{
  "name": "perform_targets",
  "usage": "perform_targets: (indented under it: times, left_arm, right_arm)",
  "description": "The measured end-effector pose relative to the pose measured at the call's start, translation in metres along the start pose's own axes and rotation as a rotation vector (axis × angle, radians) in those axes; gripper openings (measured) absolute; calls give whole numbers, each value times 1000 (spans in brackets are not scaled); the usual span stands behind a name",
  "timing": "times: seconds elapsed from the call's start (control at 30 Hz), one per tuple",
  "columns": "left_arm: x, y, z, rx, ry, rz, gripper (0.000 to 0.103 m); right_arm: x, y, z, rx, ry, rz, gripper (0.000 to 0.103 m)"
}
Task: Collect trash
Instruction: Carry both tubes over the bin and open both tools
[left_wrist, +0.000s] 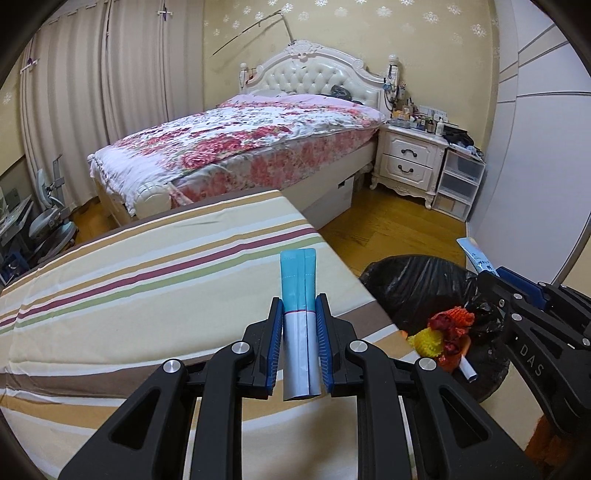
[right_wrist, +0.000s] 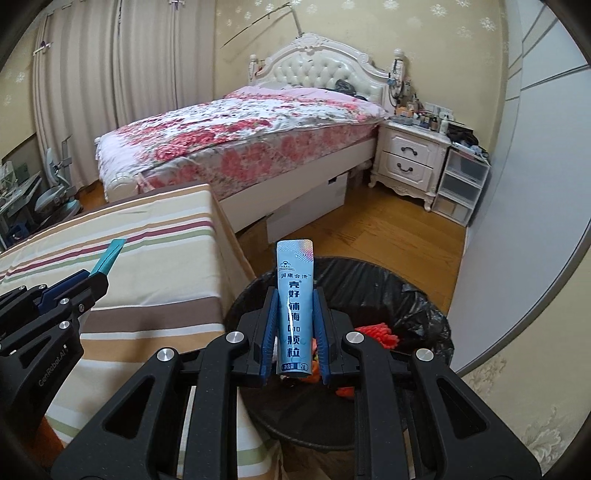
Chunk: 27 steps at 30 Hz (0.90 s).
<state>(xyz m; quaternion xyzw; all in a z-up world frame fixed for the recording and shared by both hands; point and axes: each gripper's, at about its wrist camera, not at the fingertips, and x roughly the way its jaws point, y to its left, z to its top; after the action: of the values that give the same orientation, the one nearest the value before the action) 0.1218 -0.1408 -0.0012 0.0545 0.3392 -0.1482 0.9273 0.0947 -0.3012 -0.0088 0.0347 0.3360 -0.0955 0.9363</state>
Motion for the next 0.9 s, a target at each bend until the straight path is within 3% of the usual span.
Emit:
perform_targets:
  times: [0.17,0.53,0.9]
  left_arm:
    - [18,-26,10,46,3,-19,19]
    - [54,-71,18,116,37,-41,19]
    - [73,-86,26,138,64,-37,19]
  right_arm:
    - [16,-23,2,36,1,-57,19]
    - [41,-58,4,122,18,-86,19]
    - [56,-70,1,135,46,-119,19]
